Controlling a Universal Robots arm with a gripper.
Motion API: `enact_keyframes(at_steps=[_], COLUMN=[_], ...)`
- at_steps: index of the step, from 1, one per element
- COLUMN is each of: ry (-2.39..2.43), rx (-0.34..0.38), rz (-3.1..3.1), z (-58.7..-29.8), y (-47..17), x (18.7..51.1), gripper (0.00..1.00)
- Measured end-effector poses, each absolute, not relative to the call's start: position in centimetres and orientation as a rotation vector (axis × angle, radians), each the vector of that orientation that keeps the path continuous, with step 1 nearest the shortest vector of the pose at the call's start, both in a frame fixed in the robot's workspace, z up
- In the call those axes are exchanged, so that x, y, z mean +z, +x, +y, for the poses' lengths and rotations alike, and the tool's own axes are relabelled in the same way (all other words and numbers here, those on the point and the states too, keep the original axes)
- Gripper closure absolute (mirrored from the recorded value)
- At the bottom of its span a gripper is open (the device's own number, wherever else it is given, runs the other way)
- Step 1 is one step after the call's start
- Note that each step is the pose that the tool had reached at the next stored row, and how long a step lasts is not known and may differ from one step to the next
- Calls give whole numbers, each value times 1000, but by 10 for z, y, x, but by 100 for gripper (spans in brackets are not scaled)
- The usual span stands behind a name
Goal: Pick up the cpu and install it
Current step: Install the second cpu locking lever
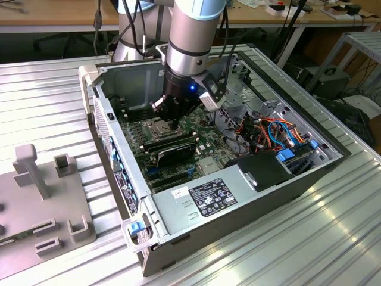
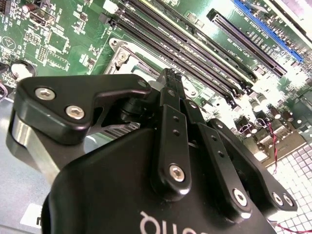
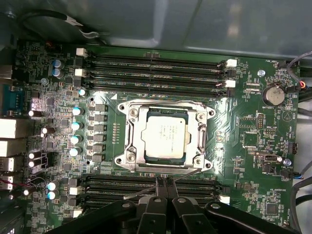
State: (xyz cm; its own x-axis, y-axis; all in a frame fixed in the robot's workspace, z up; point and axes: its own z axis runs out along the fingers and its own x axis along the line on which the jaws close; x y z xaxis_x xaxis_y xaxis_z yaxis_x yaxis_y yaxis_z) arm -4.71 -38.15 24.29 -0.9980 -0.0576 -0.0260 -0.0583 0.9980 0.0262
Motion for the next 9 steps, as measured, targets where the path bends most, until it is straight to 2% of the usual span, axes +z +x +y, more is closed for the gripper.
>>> enact_keyframes(at_steps=[9], ry=[-90], rx=[42], rz=[3115], z=[-382], y=[-52], x=[243], gripper=[89])
